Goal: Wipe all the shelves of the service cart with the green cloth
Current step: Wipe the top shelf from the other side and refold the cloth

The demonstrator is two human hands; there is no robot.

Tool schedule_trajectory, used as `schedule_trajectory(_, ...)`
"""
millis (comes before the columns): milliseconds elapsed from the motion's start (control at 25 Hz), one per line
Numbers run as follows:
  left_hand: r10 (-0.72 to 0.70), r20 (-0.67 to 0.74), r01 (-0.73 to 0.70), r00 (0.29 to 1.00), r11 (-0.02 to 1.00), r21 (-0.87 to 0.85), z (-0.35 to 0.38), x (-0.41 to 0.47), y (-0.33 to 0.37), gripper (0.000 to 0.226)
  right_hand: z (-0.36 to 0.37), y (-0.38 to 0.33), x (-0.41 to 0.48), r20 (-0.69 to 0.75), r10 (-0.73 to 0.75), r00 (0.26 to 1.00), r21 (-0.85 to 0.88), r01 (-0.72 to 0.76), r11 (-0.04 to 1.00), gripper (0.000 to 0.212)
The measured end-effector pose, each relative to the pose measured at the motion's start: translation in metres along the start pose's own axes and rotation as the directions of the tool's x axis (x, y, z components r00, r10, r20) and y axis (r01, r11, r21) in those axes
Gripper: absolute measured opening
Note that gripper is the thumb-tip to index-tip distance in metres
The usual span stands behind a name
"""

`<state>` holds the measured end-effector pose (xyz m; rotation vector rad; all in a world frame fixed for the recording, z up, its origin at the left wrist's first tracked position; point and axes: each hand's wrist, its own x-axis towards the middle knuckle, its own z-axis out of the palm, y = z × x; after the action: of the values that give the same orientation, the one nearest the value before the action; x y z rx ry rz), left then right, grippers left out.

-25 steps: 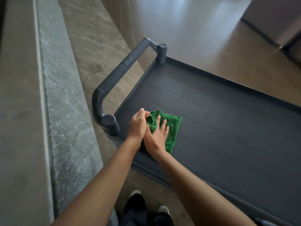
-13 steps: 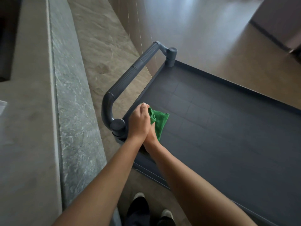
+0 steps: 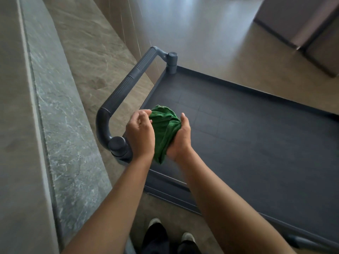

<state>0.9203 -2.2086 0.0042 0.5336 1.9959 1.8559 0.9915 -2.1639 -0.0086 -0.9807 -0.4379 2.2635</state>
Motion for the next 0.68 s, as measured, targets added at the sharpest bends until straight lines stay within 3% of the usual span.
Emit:
schedule_trajectory(120,-0.02,0.053,0.012,0.998,0.989,0.144,0.003,-0.005,0.001,0.026,-0.023,-0.022,-0.021,0.09,-0.004,0.996,0.046,0.0,0.999,0.084)
schedule_trajectory(360,-0.108,0.34,0.093,0.934,0.994,0.062,0.031,-0.05,0.007,0.024,-0.086,-0.064,-0.076,0.307,-0.026,0.951,0.068,0.005,0.998,0.082)
schedule_trajectory(560,-0.371,0.498,0.308,0.784,0.929,0.206,0.055,-0.115,0.009,0.023,-0.143,-0.094,-0.13,0.387,-0.009,0.922,-0.002,0.011,1.0,0.063)
schedule_trajectory(680,-0.502,0.587,0.461,0.635,0.856,0.234,0.065,-0.16,0.009,0.015,-0.182,-0.112,-0.162,0.384,0.063,0.921,-0.086,-0.033,0.996,0.061)
